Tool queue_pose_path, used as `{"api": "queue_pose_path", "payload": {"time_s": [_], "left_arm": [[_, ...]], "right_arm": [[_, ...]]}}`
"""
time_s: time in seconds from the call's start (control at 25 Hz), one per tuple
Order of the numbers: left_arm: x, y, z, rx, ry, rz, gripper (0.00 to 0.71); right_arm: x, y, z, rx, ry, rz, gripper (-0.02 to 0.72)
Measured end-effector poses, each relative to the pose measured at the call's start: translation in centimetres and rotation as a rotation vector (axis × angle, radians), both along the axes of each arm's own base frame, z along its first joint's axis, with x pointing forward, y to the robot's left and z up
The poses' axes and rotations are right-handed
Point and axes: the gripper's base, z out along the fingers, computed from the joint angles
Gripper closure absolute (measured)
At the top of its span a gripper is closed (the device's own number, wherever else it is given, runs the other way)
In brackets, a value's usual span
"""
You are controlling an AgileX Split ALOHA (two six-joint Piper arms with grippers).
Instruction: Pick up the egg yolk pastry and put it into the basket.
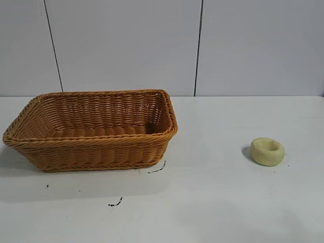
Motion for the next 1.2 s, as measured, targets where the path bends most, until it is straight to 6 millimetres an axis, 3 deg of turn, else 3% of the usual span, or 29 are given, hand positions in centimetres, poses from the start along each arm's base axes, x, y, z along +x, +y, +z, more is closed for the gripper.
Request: {"api": "queue_pose_path", "payload": {"time_s": [0.28,0.44,0.64,0.92,1.08,1.2], "left_arm": [[0.0,0.0,0.0,0.000,0.000,0.000,0.015],[0.0,0.0,0.0,0.000,0.000,0.000,0.015],[0.0,0.0,0.0,0.000,0.000,0.000,0.015],[0.0,0.0,0.0,0.000,0.000,0.000,0.015],[0.0,0.0,0.0,0.000,0.000,0.000,0.015],[0.0,0.0,0.0,0.000,0.000,0.000,0.015]], "right_arm": [[8.2,0.1,2.6,0.011,0.297,0.004,0.099],[14.0,0.0,2.4,0.023,0.443,-0.009,0.099],[21.0,0.0,0.3,0.026,0.580,-0.016,0.099],[29.3,0.0,-4.6,0.025,0.711,-0.022,0.099],[32.3,0.2,-6.9,0.019,0.733,-0.016,0.099],[33.6,1.5,-8.3,-0.005,0.738,0.018,0.099]]}}
